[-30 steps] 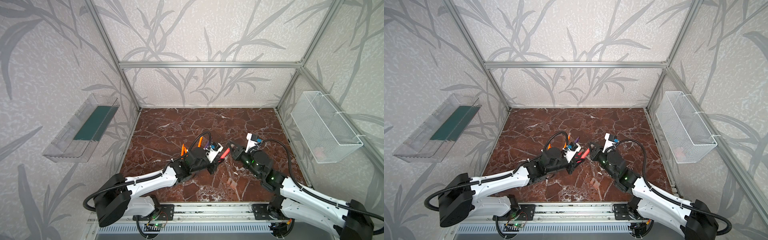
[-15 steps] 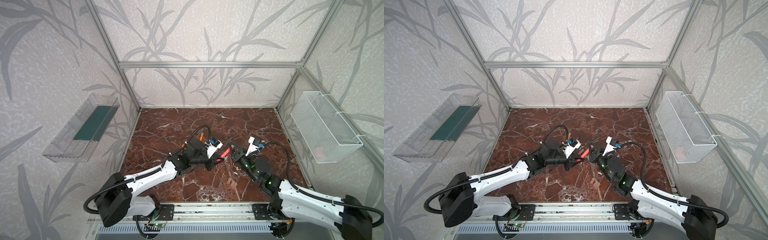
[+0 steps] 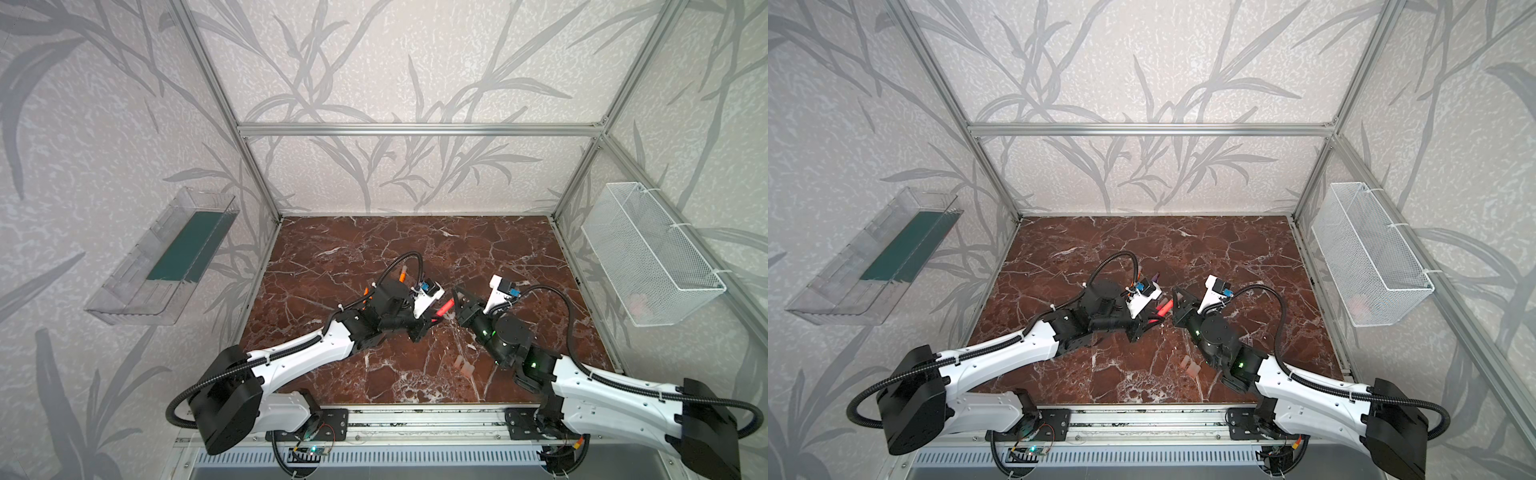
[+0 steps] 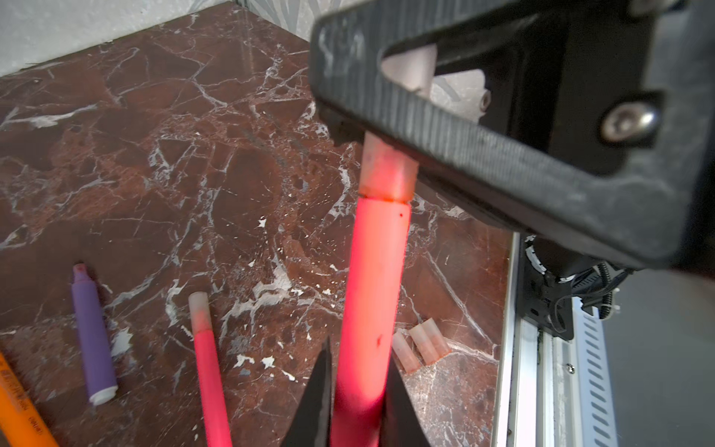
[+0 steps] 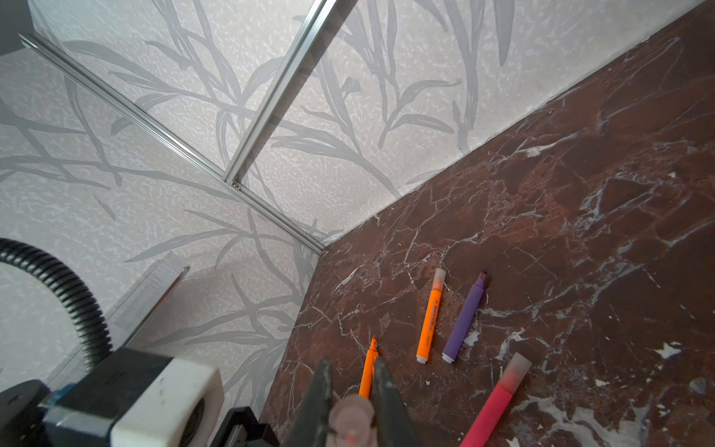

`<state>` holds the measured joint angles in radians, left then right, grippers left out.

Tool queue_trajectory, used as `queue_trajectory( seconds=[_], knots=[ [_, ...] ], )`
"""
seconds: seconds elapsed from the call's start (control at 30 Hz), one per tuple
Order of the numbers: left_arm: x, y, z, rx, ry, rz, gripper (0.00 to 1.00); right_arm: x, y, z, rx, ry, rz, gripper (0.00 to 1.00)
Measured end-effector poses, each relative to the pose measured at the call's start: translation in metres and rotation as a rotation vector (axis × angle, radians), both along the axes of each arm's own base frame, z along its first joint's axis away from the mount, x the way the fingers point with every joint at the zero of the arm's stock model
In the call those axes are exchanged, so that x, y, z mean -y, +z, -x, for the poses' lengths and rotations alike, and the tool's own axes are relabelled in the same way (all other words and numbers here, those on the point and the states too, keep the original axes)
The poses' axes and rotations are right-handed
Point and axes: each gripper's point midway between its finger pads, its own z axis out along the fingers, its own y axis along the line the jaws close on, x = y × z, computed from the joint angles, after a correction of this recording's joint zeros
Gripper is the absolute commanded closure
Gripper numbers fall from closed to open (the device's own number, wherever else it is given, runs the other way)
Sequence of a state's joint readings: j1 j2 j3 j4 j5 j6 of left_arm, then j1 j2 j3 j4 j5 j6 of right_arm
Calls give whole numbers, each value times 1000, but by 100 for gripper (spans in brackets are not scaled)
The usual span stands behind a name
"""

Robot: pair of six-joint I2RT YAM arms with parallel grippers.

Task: Insert the pens into the pen caps
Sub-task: 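Press the cap further onto the marker with the right gripper while the left holds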

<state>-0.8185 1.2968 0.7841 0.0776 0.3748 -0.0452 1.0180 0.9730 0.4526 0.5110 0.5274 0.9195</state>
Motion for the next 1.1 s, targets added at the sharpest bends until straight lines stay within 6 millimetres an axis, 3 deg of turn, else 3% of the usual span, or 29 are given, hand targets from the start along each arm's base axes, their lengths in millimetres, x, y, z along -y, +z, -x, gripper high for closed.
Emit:
queue_trajectory(
  seconds=[0.4, 0.53, 0.8, 0.93, 1.1],
  knots=[
    [-13, -13, 1, -17, 23, -72, 100, -18, -10, 5, 16, 22, 66, 100],
    [-16, -3, 7, -79, -34, -7, 100, -16, -6, 14, 93, 67, 23, 100],
    [-23, 30, 17, -109, -86, 109, 100, -15, 21, 23, 210, 110, -77, 100],
    [-25, 32, 15, -108, -72, 113, 100, -21, 26, 18, 171, 94, -79, 100],
    [-31, 23, 4, -67, 3, 53, 100, -33, 15, 6, 56, 26, -38, 100]
  ],
)
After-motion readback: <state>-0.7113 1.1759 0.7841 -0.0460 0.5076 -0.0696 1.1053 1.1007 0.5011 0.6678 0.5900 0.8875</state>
